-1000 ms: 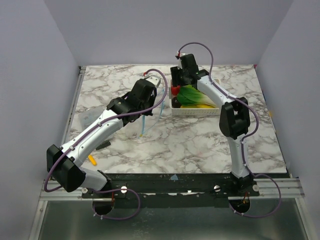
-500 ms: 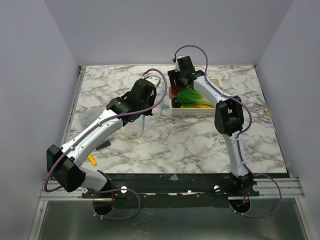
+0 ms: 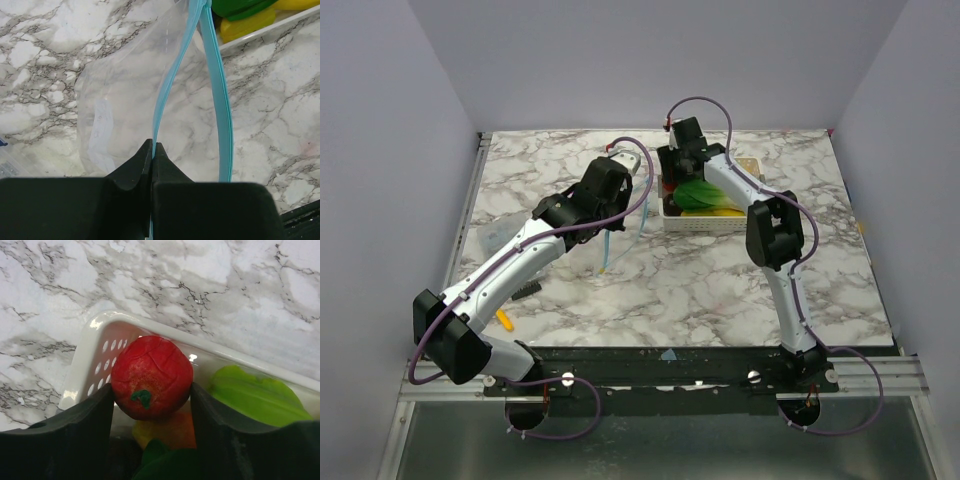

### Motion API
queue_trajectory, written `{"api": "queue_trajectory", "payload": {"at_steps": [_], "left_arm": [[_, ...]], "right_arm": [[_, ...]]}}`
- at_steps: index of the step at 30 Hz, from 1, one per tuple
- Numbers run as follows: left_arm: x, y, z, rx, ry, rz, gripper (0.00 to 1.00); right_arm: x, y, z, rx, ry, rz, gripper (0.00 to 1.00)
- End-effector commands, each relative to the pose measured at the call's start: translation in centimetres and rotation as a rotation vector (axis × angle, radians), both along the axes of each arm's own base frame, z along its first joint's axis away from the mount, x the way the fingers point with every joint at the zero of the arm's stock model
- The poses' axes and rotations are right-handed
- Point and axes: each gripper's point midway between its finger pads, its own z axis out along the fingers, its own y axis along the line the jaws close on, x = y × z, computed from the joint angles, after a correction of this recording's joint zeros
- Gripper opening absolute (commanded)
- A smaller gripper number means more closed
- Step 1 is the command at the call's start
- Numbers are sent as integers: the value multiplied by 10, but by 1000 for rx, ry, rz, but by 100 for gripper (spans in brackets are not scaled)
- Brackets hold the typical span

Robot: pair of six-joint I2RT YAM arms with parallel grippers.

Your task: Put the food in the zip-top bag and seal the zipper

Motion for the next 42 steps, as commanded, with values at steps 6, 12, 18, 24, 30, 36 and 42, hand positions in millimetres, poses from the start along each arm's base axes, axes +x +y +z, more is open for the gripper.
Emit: {"api": "queue_trajectory", "payload": {"at_steps": [6,12,18,24,30,36,42], "left_arm": [[0,-3,3,-34,1,-5,0],[1,-2,0,-33,7,-1,0],[1,-4,-1,-37,13,-3,0],[0,-8,-5,-59,39,-16,0],[-3,-14,-4,-118,75,-43,0],[-3,-14,-1,-153,81,-46,0],[-2,-11,0,-156,79,-39,0]], "right_arm": [[13,4,63,82,-125,-40,37],[6,0,138,163,-227,-81,26],[-27,-10,174,257,-238,-131,15],[-104,-11,183,507,-216,-113,6],[-187,-5,193,762,-204,32,5],[-256,10,239,985,-236,281,5],[-275,24,267,1074,-264,381,8]]}}
